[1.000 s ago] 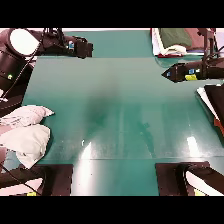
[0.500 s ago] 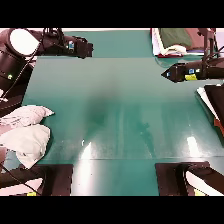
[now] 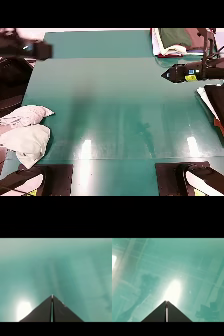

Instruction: Fold the shirts.

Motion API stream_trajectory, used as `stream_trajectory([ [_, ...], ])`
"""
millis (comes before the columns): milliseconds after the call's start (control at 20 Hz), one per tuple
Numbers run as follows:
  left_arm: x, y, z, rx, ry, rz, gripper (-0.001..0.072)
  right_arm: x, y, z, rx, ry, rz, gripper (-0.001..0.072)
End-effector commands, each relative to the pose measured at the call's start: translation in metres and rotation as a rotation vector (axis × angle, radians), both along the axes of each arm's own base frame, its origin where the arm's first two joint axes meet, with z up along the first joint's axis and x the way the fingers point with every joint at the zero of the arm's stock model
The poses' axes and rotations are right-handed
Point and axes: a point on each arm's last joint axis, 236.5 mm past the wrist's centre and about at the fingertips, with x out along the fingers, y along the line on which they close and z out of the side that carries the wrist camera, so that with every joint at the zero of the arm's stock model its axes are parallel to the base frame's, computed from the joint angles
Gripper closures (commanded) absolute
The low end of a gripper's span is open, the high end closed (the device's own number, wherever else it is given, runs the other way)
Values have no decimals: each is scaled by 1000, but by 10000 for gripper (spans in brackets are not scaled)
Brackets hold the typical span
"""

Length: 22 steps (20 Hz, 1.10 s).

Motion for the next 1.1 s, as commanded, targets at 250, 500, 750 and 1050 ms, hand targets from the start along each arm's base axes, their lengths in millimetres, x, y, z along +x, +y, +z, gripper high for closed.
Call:
stream_trajectory([
  [250, -85, 156, -194, 153, 459, 352, 1, 0, 0, -1, -1, 3, 1, 699],
  [500, -97, 169, -266, 195, 588, 357, 2, -3, 0, -3, -4, 17, 8, 699],
  [750, -99, 178, -274, 225, 624, 378, 339, -3, 0, -3, -4, 17, 8, 700],
  [1050, -52, 176, -134, 206, 330, 409, 685, 3, 1, 36, 6, -82, 4, 700],
])
